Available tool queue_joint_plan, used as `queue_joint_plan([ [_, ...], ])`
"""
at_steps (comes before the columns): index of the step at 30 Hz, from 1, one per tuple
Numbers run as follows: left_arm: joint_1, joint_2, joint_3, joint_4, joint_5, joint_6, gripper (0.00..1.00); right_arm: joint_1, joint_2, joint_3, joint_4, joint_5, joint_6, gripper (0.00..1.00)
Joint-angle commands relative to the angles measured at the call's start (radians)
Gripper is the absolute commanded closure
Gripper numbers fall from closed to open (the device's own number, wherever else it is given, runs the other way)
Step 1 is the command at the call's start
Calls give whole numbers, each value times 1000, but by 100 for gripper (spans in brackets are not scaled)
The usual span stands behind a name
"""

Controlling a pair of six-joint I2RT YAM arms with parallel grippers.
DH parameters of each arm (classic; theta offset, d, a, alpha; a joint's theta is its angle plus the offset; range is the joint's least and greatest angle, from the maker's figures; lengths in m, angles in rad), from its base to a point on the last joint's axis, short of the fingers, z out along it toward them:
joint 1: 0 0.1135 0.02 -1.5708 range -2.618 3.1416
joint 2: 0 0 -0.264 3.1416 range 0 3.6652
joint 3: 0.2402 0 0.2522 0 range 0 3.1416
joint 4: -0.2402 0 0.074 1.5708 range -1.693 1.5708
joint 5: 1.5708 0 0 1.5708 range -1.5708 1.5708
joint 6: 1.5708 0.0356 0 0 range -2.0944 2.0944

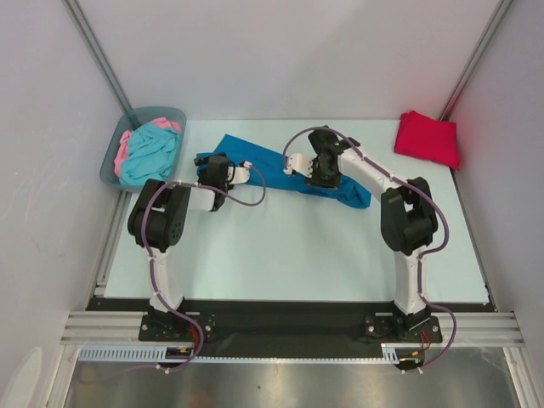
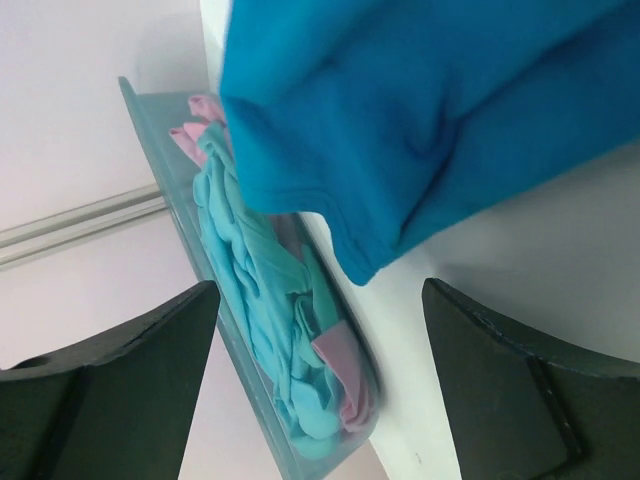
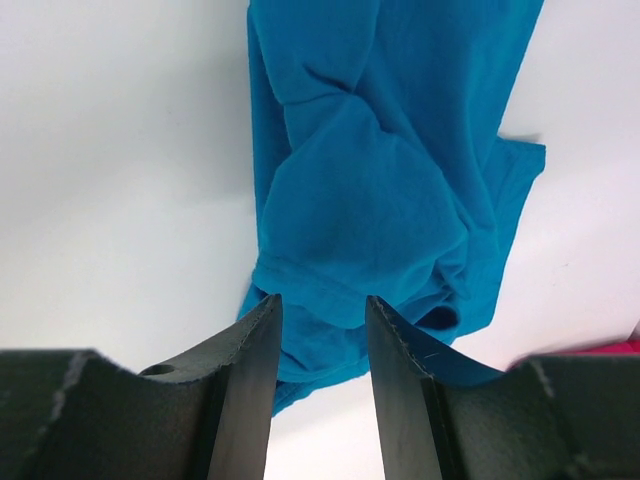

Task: Fold and stack the t-shirts
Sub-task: Flatten the tshirt out

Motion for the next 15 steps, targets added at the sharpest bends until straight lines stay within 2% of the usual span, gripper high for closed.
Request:
queue_joint_plan([
  [1,31,-51,-6,61,44,52,11,15,5,46,10,14,8,56],
  [15,72,6,66,82,101,102,11,37,10,56,3,39,23,55],
])
